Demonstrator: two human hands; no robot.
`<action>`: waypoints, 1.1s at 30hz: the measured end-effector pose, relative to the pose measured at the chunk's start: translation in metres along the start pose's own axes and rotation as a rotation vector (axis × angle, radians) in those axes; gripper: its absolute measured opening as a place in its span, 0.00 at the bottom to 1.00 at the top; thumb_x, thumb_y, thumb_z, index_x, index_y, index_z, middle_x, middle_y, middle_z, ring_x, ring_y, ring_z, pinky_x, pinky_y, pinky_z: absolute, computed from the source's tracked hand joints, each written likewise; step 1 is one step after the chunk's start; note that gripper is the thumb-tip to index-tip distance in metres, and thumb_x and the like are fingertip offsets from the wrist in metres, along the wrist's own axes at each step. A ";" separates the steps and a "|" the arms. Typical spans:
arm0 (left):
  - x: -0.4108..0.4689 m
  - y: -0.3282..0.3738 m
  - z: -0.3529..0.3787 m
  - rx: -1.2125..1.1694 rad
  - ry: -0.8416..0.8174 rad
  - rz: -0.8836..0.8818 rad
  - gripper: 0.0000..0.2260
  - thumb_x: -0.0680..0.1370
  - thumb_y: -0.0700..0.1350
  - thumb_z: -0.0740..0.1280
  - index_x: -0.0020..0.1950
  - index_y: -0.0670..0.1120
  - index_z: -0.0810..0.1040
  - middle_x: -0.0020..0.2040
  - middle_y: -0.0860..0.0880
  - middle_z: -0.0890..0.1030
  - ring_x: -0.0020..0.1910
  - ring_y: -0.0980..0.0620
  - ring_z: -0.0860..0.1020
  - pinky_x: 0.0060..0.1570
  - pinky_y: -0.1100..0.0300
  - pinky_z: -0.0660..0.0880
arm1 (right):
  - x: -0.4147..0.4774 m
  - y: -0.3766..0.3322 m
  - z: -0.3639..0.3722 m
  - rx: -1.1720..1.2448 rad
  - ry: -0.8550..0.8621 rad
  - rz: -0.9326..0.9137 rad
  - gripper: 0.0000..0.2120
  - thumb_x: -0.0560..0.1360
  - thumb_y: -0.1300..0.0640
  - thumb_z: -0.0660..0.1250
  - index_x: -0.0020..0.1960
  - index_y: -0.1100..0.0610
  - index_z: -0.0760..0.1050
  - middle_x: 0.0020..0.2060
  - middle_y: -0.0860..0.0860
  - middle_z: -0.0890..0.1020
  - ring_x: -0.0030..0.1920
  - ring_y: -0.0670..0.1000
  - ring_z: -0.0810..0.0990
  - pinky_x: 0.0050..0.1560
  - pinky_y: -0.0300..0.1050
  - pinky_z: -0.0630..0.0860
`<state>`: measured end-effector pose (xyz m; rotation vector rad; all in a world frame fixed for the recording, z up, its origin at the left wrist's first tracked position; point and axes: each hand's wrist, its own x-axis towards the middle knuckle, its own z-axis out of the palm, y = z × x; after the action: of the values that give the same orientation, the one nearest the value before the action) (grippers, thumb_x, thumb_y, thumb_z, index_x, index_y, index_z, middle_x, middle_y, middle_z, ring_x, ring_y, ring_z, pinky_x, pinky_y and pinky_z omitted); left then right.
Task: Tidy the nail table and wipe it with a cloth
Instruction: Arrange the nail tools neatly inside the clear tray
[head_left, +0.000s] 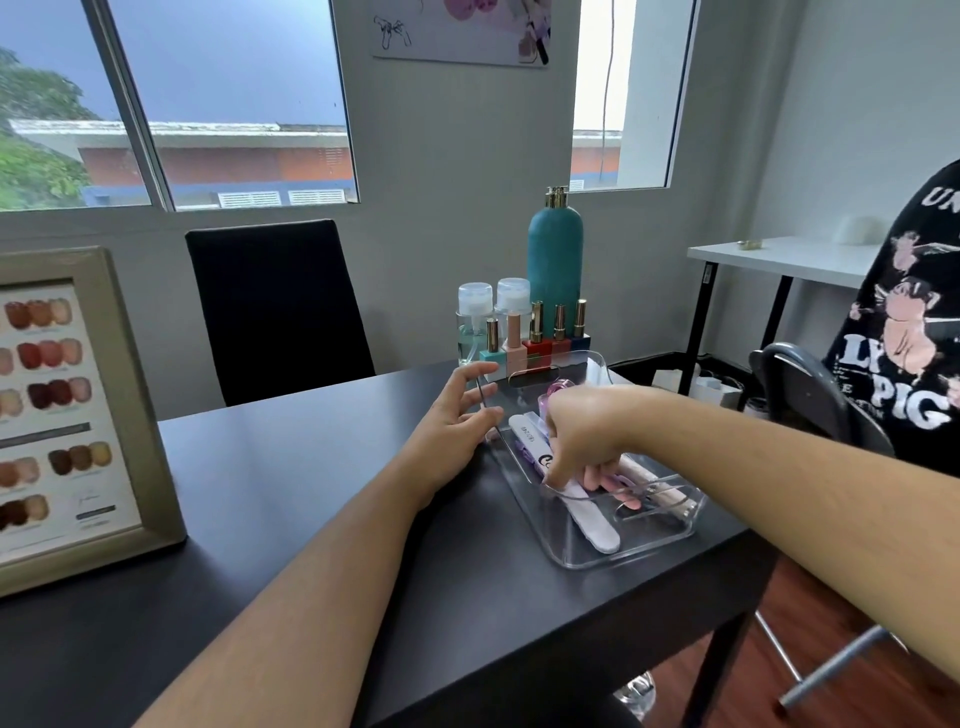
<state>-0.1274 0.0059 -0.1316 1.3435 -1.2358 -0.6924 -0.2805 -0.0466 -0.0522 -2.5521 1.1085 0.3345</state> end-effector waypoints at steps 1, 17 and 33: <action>0.000 0.000 0.000 0.004 0.001 0.000 0.18 0.78 0.42 0.63 0.60 0.65 0.68 0.67 0.49 0.72 0.59 0.56 0.74 0.49 0.65 0.71 | 0.000 0.000 -0.001 0.025 0.009 -0.008 0.11 0.69 0.59 0.73 0.37 0.62 0.71 0.20 0.51 0.76 0.17 0.46 0.73 0.22 0.36 0.71; -0.001 0.002 0.001 -0.002 -0.002 0.005 0.18 0.79 0.42 0.62 0.59 0.65 0.68 0.67 0.49 0.71 0.59 0.58 0.74 0.55 0.61 0.71 | 0.011 0.001 0.003 0.333 0.006 -0.102 0.12 0.69 0.67 0.72 0.47 0.59 0.71 0.33 0.57 0.81 0.26 0.48 0.79 0.29 0.37 0.78; -0.002 0.004 0.001 0.024 0.004 0.001 0.18 0.79 0.41 0.62 0.62 0.62 0.68 0.67 0.48 0.72 0.57 0.58 0.76 0.64 0.51 0.72 | 0.003 0.015 -0.004 -0.129 0.172 -0.224 0.09 0.69 0.55 0.74 0.48 0.53 0.79 0.32 0.42 0.71 0.33 0.41 0.68 0.31 0.37 0.63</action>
<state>-0.1297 0.0082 -0.1283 1.3629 -1.2456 -0.6760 -0.2891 -0.0595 -0.0524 -2.8299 0.8690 0.1360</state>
